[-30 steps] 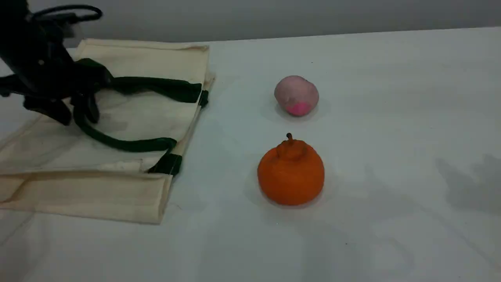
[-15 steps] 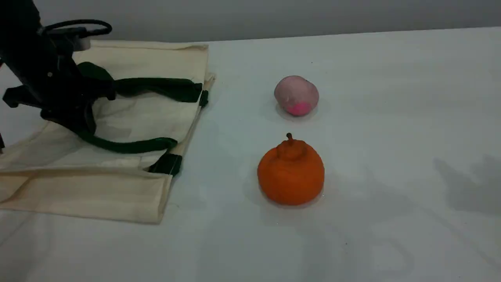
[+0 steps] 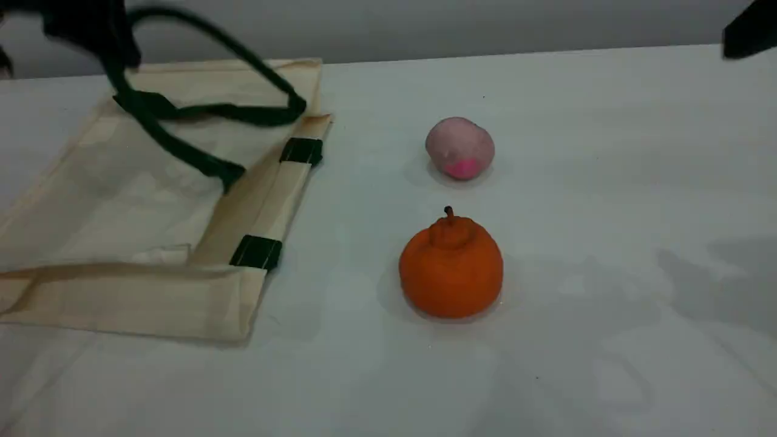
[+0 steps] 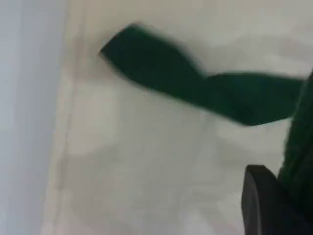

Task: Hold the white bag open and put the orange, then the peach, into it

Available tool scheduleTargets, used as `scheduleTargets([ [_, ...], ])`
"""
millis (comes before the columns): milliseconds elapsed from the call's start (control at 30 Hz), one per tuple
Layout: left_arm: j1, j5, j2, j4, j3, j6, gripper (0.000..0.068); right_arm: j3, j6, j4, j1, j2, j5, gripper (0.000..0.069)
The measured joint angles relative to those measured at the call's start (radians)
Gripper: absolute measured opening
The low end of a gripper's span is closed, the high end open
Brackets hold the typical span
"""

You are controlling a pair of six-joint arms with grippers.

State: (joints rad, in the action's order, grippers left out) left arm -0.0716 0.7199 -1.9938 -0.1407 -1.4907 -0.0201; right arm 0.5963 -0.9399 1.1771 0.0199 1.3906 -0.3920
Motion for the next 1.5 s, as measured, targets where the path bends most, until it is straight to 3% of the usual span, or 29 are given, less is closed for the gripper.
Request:
scheduleTargets([
  [333,-0.003,0.206,0.184,-0.249,-0.038,-0.203,0.0065,0.0,-0.325,0.333,-0.003,0.11,-0.151,0.0567],
  [433,-0.023,0.238,0.243,-0.306,-0.038,-0.236,0.0065,0.0,-0.369,0.371,-0.042,0.141,-0.153,0.0567],
  [767,-0.111,0.328,0.392,-0.302,-0.04,-0.238,0.0065,0.0,-0.521,0.497,-0.281,0.185,0.053,0.0567],
  [933,-0.12,0.354,0.455,-0.256,-0.043,-0.221,0.0065,0.0,-0.631,0.571,-0.367,0.208,0.103,0.0567],
  [1200,-0.12,0.377,0.491,-0.132,-0.046,-0.145,0.0065,0.064,-0.631,0.57,-0.4,0.311,0.083,0.0567],
  [1500,-0.12,0.376,0.494,-0.129,-0.046,-0.146,0.0065,0.149,-0.631,0.567,-0.4,0.493,-0.014,0.0567],
])
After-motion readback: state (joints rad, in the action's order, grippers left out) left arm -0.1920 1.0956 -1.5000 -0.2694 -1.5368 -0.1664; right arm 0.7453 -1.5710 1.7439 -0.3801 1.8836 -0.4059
